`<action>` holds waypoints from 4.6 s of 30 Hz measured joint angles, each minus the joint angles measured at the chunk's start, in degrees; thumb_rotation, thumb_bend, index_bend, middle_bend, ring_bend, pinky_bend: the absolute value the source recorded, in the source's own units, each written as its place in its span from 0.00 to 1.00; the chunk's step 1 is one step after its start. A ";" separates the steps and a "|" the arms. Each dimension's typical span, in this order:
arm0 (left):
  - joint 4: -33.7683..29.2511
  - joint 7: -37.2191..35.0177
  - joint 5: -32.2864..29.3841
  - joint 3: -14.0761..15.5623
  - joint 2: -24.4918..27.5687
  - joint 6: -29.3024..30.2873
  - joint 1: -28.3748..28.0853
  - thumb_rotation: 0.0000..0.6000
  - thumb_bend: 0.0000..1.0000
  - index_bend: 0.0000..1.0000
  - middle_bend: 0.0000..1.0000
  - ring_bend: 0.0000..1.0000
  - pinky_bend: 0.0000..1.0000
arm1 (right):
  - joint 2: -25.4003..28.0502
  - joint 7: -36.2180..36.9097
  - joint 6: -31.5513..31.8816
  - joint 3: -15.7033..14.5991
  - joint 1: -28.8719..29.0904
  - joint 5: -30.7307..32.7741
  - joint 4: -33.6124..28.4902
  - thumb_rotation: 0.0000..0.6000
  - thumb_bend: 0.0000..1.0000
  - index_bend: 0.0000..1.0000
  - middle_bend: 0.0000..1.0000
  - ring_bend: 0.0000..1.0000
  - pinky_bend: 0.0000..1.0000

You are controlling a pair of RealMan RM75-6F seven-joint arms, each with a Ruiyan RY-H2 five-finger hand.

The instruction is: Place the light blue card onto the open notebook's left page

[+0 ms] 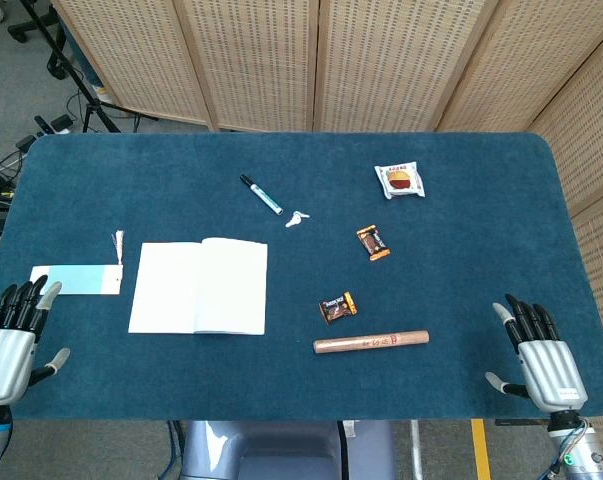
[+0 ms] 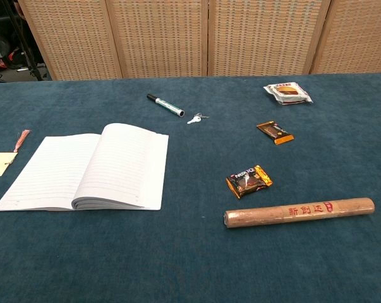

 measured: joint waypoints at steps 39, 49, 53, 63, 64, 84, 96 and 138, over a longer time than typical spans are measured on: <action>0.07 -0.22 -1.15 -0.13 0.07 -2.18 -0.92 1.00 0.19 0.03 0.00 0.00 0.00 | -0.05 -0.17 0.31 0.00 -0.18 -0.14 -0.02 1.00 0.16 0.00 0.00 0.00 0.00; -0.32 -3.13 -3.25 -1.31 1.22 -3.81 -1.85 1.00 0.18 0.03 0.00 0.00 0.00 | 0.19 0.32 0.49 0.00 -0.28 -0.20 -0.14 1.00 0.16 0.00 0.00 0.00 0.00; -1.11 -4.55 -4.00 -1.80 3.59 -5.86 -2.99 1.00 0.18 0.03 0.00 0.00 0.00 | 0.14 0.00 0.34 -0.07 -0.22 -0.28 -0.28 1.00 0.16 0.00 0.00 0.00 0.00; -3.66 -7.98 -7.01 -3.63 10.78 -13.33 -7.17 1.00 0.19 0.10 0.00 0.00 0.00 | 0.06 -0.27 0.46 -0.24 -0.28 -0.65 -0.38 1.00 0.16 0.00 0.00 0.00 0.00; -3.73 -8.11 -7.68 -3.79 11.48 -14.74 -7.76 1.00 0.20 0.12 0.00 0.00 0.00 | 0.04 -0.27 0.39 -0.26 -0.26 -0.65 -0.34 1.00 0.16 0.00 0.00 0.00 0.00; 11.01 -7.17 -26.38 -5.94 10.18 -42.20 -20.75 1.00 0.21 0.32 0.00 0.00 0.00 | -0.81 -1.83 -1.37 -0.14 0.44 0.45 -0.09 1.00 0.16 0.00 0.00 0.00 0.00; 26.08 -4.65 -33.52 -5.78 0.96 -50.07 -25.14 1.00 0.21 0.32 0.00 0.00 0.00 | -2.07 -2.25 -1.18 0.32 0.90 0.20 1.13 1.00 0.16 0.00 0.00 0.00 0.00; 38.52 2.86 -37.81 -2.47 -10.05 -55.81 -31.23 1.00 0.21 0.32 0.00 0.00 0.00 | -2.82 -2.37 -2.18 1.19 1.49 2.75 2.04 1.00 0.16 0.00 0.00 0.00 0.00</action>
